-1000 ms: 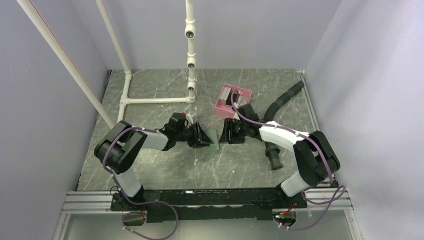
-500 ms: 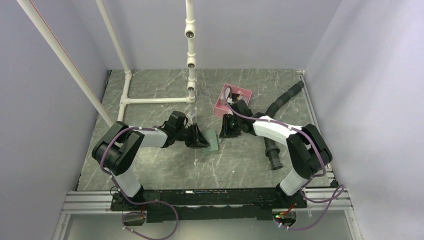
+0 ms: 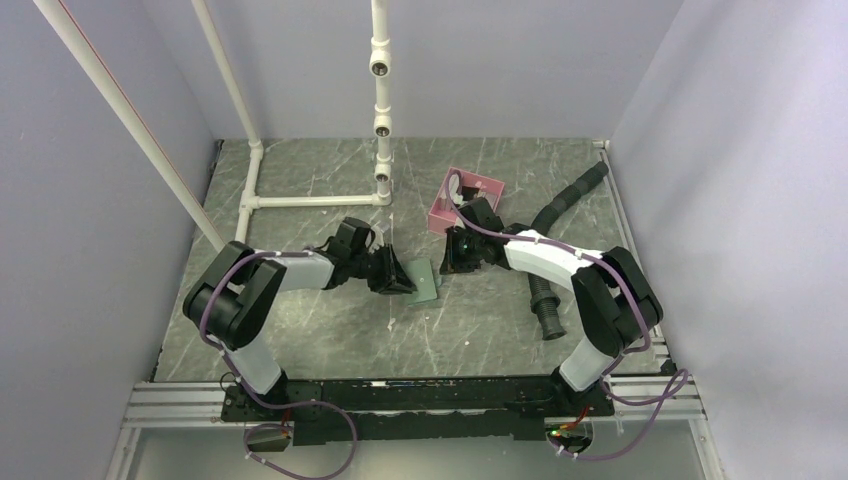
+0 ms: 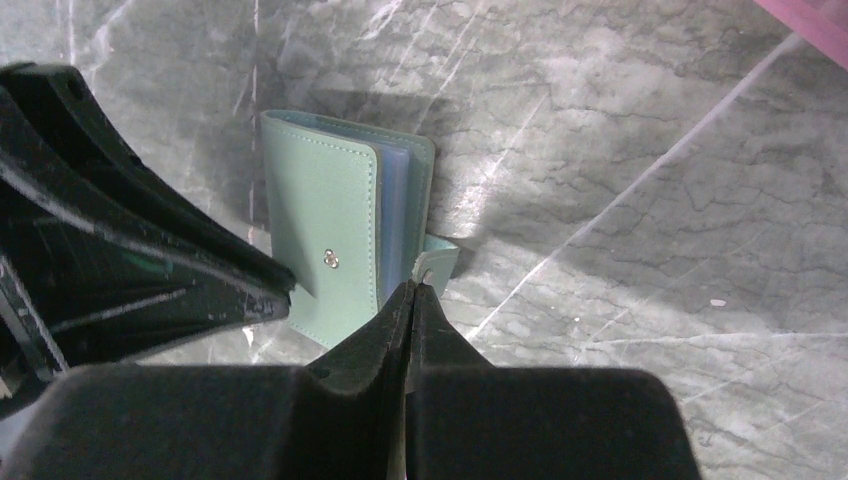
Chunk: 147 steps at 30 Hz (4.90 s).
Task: Put the credit cards into the card holder
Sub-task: Close the card holder at the center of the board.
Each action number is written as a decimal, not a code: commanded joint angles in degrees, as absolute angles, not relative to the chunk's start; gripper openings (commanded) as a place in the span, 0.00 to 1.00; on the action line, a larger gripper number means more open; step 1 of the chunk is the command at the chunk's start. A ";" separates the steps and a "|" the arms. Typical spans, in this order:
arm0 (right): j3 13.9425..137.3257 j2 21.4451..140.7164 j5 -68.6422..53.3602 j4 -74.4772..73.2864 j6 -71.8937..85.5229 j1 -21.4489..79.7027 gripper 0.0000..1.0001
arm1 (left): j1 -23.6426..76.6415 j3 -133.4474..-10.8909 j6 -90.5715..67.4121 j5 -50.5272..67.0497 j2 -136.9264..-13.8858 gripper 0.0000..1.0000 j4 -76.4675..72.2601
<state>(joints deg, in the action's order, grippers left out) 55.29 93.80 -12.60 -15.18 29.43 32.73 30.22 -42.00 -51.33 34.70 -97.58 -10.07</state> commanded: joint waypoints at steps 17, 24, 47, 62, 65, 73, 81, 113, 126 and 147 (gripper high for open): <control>50.79 92.29 -27.05 -2.14 31.43 32.96 0.00 | 30.41 -48.72 -44.87 31.83 -103.12 0.17 -1.56; 51.24 94.97 -29.69 -0.31 31.89 32.93 0.00 | 30.63 -48.77 -44.82 30.98 -102.84 0.16 -0.43; 36.44 88.31 -38.47 19.50 41.05 26.05 0.00 | 31.01 -50.22 -44.30 32.45 -105.28 0.04 -1.02; 39.11 94.78 -44.68 23.01 42.04 25.40 0.00 | 31.29 -49.45 -43.53 29.71 -105.86 0.02 -0.09; 39.87 96.33 -45.30 22.13 41.56 25.49 0.00 | 31.37 -49.06 -43.98 30.05 -105.78 0.02 -0.49; 41.68 99.65 -45.57 20.51 41.02 26.08 0.00 | 31.54 -48.61 -44.20 29.53 -105.20 0.02 -0.65; 42.83 101.79 -44.85 19.41 40.44 26.06 0.00 | 31.63 -47.92 -44.73 29.58 -105.05 0.02 -1.41; 47.03 105.22 -46.48 10.67 34.55 27.35 0.00 | 31.88 -47.48 -45.03 29.39 -104.33 0.02 -1.49; 51.86 110.80 -33.07 -6.22 30.43 28.20 0.00 | 31.90 -47.14 -45.04 29.12 -103.51 0.02 -1.38; 55.35 121.79 -13.01 -13.16 38.49 28.57 0.00 | 31.90 -46.01 -38.01 26.83 -91.34 0.19 4.60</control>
<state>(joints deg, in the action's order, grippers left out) 59.53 111.83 -41.85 -11.07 40.97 28.88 31.59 -47.05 -42.87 29.76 -98.06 -2.26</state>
